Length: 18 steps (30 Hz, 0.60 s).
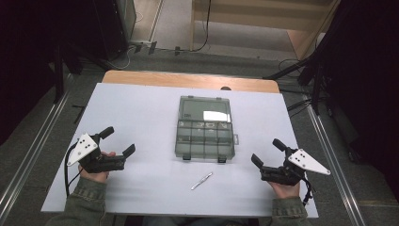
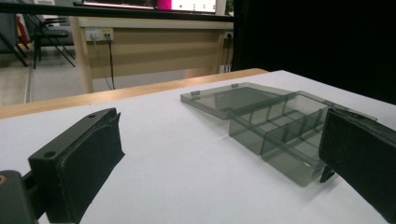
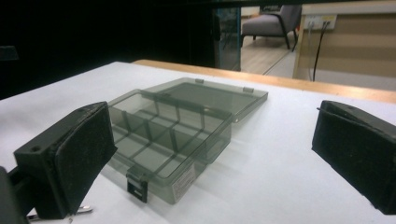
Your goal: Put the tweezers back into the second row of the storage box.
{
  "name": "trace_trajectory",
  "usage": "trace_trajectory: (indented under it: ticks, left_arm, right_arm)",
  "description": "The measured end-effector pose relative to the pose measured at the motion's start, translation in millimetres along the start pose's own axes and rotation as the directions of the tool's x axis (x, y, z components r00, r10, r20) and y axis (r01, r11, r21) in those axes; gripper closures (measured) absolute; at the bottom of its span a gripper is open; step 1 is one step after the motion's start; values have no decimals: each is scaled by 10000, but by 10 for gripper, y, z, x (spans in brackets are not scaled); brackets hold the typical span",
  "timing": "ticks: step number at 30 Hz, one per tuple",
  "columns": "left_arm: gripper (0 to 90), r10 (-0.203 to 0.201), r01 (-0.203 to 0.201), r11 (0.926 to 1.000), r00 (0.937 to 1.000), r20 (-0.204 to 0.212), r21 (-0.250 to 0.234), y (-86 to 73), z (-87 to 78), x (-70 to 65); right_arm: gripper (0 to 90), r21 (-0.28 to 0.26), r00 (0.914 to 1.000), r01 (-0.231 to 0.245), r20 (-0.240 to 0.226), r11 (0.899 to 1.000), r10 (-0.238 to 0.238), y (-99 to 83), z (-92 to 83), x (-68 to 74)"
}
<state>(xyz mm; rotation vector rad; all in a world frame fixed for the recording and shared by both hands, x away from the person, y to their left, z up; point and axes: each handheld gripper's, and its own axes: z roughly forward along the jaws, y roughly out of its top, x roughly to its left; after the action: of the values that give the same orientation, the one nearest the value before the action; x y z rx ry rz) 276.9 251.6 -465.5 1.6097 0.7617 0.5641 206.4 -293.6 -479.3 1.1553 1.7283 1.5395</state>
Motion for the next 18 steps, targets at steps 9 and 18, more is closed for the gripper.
trace_trajectory:
  ticks: [9,18]
  left_arm:
    - [0,-1,1,9999,10000,-28,150,-3,-22,1]
    - [0,-164,166,9996,9998,-97,222,-9,-24,25]
  right_arm:
    - [0,395,9999,-70,111,9992,65,-16,54,-9]
    - [0,348,9996,-182,226,9992,174,-15,54,0]
